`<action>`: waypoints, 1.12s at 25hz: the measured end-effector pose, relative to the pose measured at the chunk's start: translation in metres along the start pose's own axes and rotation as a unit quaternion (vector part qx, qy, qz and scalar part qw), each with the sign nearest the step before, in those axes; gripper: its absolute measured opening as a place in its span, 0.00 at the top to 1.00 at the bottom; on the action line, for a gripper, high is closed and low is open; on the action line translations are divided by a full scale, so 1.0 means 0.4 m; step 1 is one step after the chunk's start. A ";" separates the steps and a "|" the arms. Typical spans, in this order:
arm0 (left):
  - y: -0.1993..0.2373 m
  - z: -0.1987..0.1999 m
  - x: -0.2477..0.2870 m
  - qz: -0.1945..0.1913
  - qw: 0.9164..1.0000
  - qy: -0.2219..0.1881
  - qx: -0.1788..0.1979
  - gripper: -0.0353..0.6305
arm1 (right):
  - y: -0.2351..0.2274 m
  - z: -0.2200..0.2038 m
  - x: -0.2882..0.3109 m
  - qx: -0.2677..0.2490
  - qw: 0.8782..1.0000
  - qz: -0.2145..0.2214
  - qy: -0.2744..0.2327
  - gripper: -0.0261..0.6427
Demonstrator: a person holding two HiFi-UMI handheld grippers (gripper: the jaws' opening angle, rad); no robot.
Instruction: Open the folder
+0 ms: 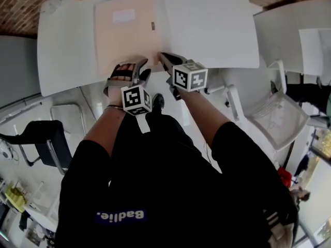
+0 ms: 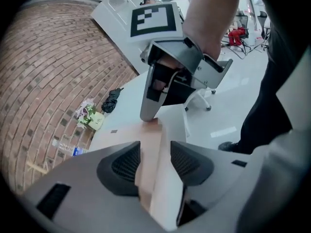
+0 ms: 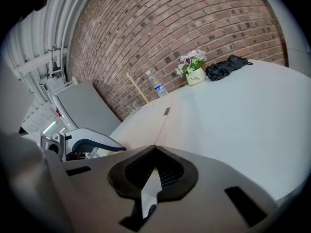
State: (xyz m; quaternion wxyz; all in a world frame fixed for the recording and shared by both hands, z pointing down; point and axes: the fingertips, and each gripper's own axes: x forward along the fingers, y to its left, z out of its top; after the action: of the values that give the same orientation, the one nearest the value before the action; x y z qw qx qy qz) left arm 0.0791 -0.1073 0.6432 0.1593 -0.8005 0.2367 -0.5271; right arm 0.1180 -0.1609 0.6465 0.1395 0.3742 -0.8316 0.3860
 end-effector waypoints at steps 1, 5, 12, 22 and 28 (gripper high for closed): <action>0.000 -0.006 0.008 0.002 1.000 0.011 0.007 0.65 | 0.000 0.000 -0.001 -0.002 1.000 0.001 0.002 0.92; 0.013 -0.029 0.029 0.017 0.998 0.047 0.033 0.70 | 0.000 0.003 0.000 -0.017 1.000 0.002 0.005 0.92; 0.030 -0.019 0.016 0.012 0.999 0.037 0.014 0.78 | 0.001 0.002 0.003 -0.023 1.000 0.007 0.009 0.92; 0.074 0.002 -0.040 0.025 0.998 0.004 -0.059 0.88 | -0.005 0.000 0.009 -0.032 0.999 0.000 0.014 0.92; 0.111 -0.001 -0.075 0.047 0.993 -0.021 -0.110 0.89 | 0.010 -0.009 0.015 -0.060 0.998 -0.006 0.030 0.92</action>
State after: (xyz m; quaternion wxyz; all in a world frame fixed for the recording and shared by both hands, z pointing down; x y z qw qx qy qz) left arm 0.0596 -0.1281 0.5981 0.0995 -0.8119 0.3275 -0.4728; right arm 0.1108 -0.1597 0.6498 0.1889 0.3583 -0.8465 0.3455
